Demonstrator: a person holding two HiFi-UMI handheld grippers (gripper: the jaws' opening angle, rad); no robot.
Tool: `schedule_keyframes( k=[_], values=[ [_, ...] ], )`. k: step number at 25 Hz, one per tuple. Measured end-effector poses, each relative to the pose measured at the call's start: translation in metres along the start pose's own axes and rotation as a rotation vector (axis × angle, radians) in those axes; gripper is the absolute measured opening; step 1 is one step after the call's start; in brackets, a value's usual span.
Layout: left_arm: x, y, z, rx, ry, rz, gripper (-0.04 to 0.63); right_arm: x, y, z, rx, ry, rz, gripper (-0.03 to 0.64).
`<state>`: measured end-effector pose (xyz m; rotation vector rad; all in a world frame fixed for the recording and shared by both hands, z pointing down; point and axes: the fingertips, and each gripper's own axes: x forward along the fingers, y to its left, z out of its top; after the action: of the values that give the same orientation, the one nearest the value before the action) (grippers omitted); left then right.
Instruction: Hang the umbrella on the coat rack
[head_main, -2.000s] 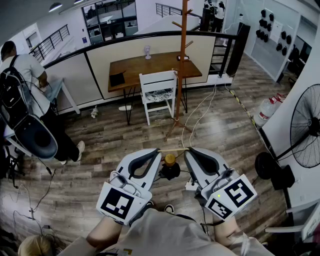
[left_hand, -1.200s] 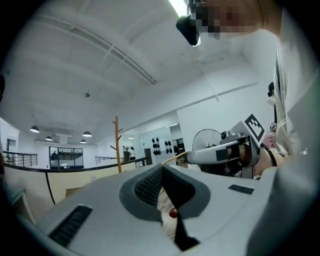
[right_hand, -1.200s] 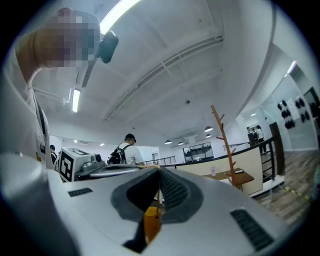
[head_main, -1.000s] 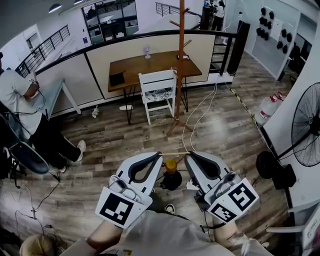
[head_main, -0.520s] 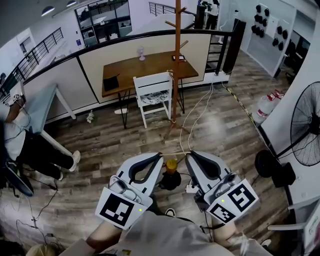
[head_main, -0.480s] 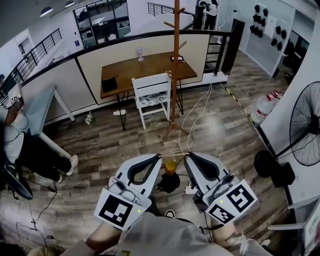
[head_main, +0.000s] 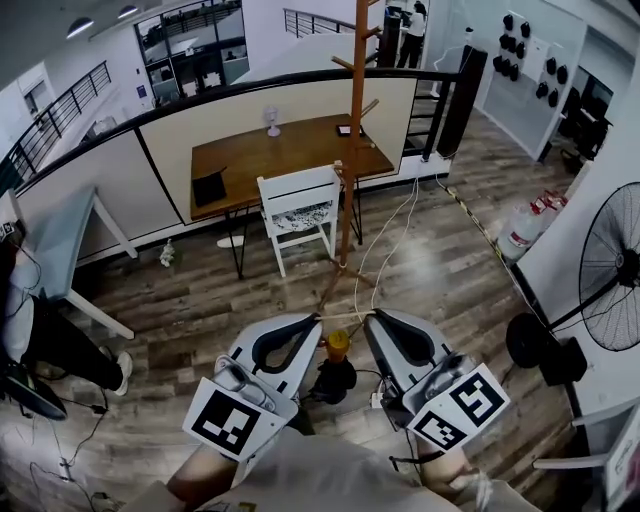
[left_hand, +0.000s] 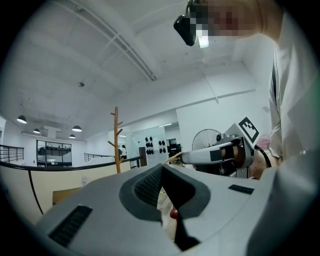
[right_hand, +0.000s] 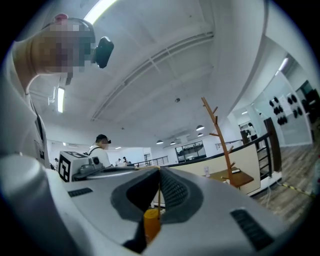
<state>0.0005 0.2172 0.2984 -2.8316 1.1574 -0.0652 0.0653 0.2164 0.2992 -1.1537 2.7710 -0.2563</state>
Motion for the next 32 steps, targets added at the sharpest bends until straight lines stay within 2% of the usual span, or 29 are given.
schedule_keyframes(
  k=[4,14,18,25,32],
  values=[
    [0.019,0.052,-0.004,0.002,-0.01,-0.017,0.0,0.051,-0.017,0.001,-0.018,0.02,-0.019,0.012],
    [0.06,0.164,0.002,-0.057,-0.032,-0.087,0.0,0.16,-0.055,0.021,-0.036,0.012,-0.072,0.012],
    [0.076,0.201,0.004,-0.068,-0.071,-0.117,0.0,0.196,-0.069,0.026,-0.039,0.0,-0.082,0.012],
    [0.106,0.261,0.023,-0.127,-0.136,-0.132,0.0,0.249,-0.089,0.051,-0.055,-0.012,-0.023,0.012],
    [0.146,0.302,0.037,-0.123,-0.181,-0.152,0.0,0.284,-0.115,0.074,-0.121,-0.023,0.038,0.012]
  ],
)
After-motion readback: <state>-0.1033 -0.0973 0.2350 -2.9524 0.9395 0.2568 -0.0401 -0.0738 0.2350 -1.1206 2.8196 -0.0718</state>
